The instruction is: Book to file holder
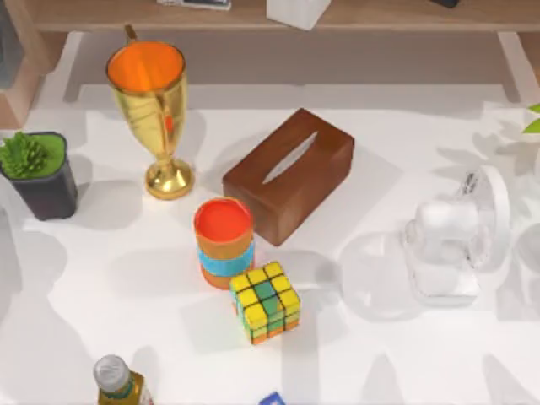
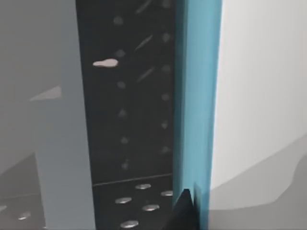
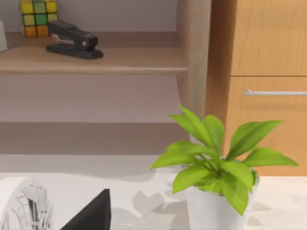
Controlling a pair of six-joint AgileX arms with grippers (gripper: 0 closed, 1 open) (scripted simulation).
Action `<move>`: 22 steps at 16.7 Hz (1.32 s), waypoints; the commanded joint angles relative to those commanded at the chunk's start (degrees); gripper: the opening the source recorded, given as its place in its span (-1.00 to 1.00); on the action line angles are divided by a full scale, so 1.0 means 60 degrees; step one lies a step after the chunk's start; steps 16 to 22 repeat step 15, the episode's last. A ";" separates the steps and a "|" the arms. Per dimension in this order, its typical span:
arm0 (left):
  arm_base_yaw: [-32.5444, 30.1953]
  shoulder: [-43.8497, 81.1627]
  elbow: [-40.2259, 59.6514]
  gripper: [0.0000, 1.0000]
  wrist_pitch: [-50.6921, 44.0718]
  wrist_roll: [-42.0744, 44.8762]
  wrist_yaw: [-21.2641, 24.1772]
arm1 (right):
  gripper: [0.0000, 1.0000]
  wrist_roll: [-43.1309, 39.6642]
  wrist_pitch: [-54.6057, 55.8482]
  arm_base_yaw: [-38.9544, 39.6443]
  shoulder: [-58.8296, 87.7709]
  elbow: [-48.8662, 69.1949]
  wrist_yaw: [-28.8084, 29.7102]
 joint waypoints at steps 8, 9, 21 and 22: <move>0.0000 0.0000 0.0000 0.81 0.0000 0.0000 0.0000 | 1.00 0.0000 0.0000 0.0000 0.0000 0.0000 0.0000; 0.0000 0.0000 0.0000 0.96 0.0000 0.0000 0.0000 | 1.00 0.0000 0.0000 0.0000 0.0000 0.0000 0.0000; 0.0000 0.0000 0.0000 1.00 0.0000 0.0000 0.0000 | 1.00 0.0000 0.0000 0.0000 0.0000 0.0000 0.0000; 0.0000 0.0000 0.0000 1.00 0.0000 0.0000 0.0000 | 1.00 0.0000 0.0000 0.0000 0.0000 0.0000 0.0000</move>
